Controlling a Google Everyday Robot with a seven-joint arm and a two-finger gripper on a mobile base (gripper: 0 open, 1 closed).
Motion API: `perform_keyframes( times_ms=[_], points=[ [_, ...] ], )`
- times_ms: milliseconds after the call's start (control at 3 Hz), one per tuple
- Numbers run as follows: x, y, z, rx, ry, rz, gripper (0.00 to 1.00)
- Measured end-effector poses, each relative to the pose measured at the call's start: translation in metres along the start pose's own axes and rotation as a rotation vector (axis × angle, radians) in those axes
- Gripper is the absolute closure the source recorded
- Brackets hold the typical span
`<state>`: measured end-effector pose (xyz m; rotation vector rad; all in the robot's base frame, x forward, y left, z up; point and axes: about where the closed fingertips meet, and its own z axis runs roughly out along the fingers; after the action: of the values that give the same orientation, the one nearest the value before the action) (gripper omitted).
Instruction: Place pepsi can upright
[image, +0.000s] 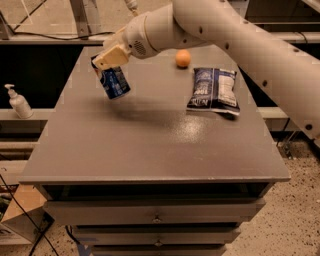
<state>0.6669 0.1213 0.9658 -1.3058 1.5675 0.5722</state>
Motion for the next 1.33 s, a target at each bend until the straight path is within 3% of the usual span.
perform_keyframes(
  times_ms=[333,667,1333],
  points=[
    [0.0012,-0.0038,-0.0071,0.015,-0.007,-0.013,1.0],
    [0.0002,-0.0012,-0.0014,-0.013,-0.009,-0.064,1.0],
    [-0.0013,0.0061,-0.0022,-0.08,-0.129,-0.236,1.0]
  ],
)
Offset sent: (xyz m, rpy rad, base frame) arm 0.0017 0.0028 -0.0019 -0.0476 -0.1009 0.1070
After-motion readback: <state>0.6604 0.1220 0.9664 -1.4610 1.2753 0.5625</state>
